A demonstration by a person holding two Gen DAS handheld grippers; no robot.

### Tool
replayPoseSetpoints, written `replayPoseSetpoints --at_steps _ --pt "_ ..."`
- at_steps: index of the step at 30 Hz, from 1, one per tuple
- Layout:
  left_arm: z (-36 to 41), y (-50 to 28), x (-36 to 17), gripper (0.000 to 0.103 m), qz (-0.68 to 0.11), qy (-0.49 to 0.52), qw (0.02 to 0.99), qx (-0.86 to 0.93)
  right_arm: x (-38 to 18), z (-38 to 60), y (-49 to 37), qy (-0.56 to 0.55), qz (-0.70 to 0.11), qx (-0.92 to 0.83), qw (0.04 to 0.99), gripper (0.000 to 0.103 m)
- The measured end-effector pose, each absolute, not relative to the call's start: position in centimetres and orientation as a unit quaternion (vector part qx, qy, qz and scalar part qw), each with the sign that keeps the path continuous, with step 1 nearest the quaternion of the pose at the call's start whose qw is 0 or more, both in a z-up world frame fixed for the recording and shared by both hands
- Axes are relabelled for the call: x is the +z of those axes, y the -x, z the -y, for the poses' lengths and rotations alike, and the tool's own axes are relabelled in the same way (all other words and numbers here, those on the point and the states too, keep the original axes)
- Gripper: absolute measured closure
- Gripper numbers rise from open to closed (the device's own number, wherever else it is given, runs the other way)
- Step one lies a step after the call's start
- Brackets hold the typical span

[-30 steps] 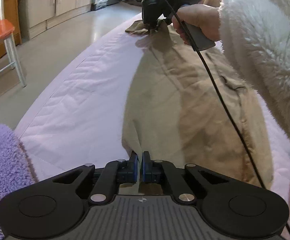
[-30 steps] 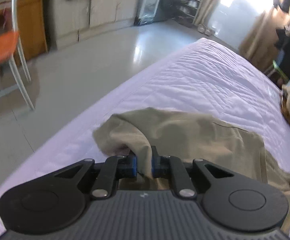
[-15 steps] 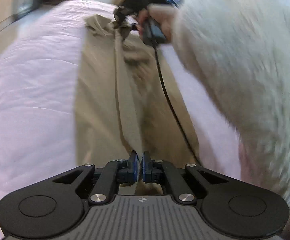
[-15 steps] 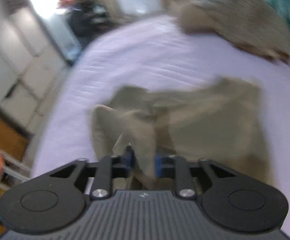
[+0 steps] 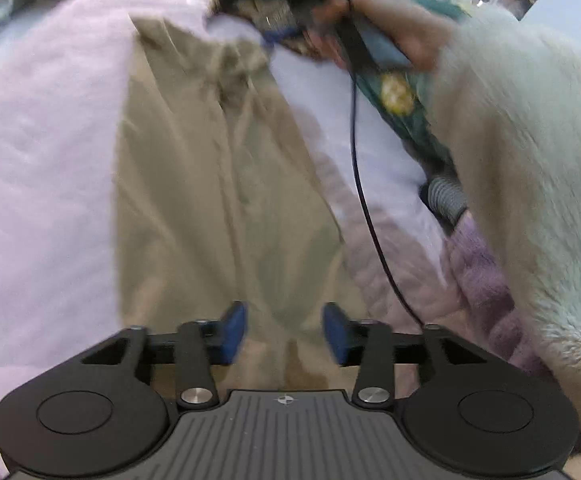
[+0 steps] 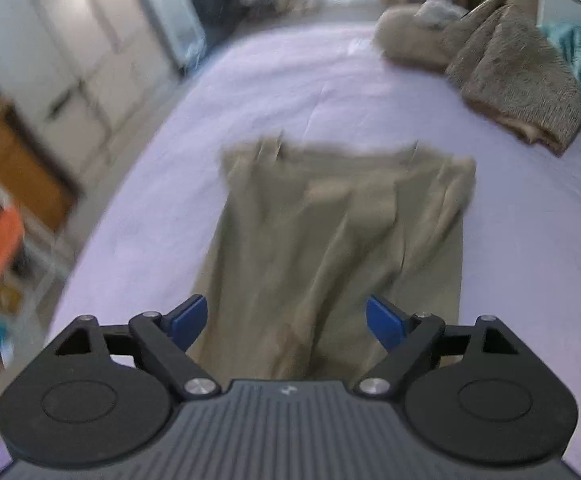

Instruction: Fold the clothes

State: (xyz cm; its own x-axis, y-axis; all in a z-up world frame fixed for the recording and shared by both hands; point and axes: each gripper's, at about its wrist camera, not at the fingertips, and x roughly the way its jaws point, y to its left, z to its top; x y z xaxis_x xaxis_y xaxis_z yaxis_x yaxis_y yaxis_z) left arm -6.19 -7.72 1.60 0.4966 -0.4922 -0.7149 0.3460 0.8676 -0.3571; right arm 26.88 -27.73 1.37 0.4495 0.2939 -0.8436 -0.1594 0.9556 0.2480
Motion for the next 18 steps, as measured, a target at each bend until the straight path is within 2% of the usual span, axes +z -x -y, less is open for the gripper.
replayPoseSetpoints --at_steps 3,6,10,13,15,16,17,18 --pt "5.4 6.4 1.6 0.047 -0.445 0.075 0.870 -0.197 1.4 27.3 -22.3 -0.069 -0.554 0.149 0.816 0.015" --pt "3.4 5.8 0.3 0.047 -0.474 0.093 0.863 -0.145 0.9 29.0 -15.4 -0.094 -0.593 0.149 0.786 0.014" --pt "2.6 5.7 -1.5 0.047 -0.500 0.113 0.847 -0.138 -1.6 31.2 -6.9 -0.066 -0.630 0.125 0.764 0.012" --pt "3.3 5.3 -2.7 0.045 -0.503 0.082 0.850 -0.135 -5.0 33.0 -2.8 -0.069 -0.647 0.099 0.753 0.011" --pt "4.0 5.4 -3.5 0.045 -0.509 0.054 0.851 -0.119 -7.3 34.6 -1.4 -0.108 -0.637 0.087 0.758 0.011" --pt "4.3 5.4 -3.8 0.045 -0.511 0.047 0.850 -0.119 -8.2 35.2 -0.9 -0.132 -0.619 0.086 0.770 0.008" --pt "4.6 5.4 -4.2 0.044 -0.512 0.040 0.850 -0.118 -8.4 35.6 -0.4 -0.158 -0.595 0.088 0.783 0.000" --pt "5.0 5.5 -4.4 0.041 -0.511 0.030 0.851 -0.118 -8.3 35.6 -0.2 -0.186 -0.576 0.097 0.790 0.000"
